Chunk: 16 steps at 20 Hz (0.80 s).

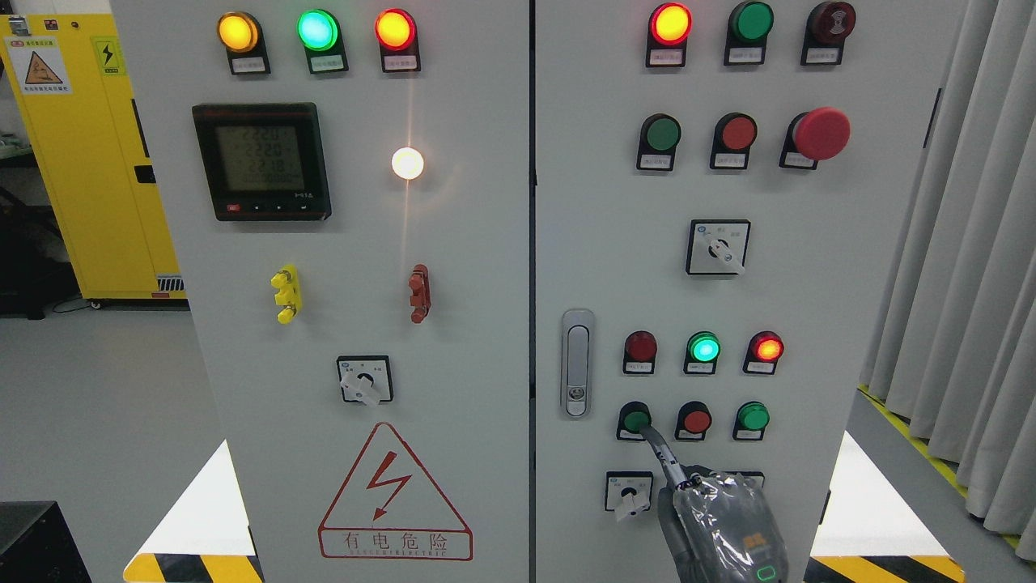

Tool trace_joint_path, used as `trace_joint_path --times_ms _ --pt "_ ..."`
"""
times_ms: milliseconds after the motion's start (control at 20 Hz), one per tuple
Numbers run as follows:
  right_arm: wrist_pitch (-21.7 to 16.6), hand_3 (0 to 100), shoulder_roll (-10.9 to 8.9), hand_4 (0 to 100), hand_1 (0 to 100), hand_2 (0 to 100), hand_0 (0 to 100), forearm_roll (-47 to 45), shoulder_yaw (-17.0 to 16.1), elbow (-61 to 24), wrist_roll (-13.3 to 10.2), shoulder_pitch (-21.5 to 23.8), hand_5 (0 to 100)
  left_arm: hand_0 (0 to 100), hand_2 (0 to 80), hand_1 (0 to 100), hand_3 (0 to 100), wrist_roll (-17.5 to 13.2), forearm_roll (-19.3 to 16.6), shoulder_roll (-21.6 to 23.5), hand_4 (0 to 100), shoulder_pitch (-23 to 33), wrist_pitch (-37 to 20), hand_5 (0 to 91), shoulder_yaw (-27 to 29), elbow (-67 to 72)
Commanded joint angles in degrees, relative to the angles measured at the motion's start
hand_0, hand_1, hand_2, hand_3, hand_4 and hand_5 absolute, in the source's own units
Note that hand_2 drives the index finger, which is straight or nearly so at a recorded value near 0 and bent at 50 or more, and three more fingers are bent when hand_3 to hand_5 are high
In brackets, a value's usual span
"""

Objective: Press green start button
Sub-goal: 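Push the green button inward with the right hand's fingertip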

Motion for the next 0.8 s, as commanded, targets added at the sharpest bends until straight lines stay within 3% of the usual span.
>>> trace_joint_path --times_ms 0,750 --pt "0.0 80 -0.05 85 100 0 100 -0.1 0.4 0.3 0.2 -0.4 95 12 0.0 56 0 0.0 0.0 0.0 0 0.0 0.0 0.0 0.0 -0.1" --pt "0.5 80 -0.05 85 100 0 100 -0.5 0.3 0.3 1.1 -0.7 95 12 0.0 56 0 0.0 0.0 0.0 0 0.0 0.0 0.0 0.0 0.0"
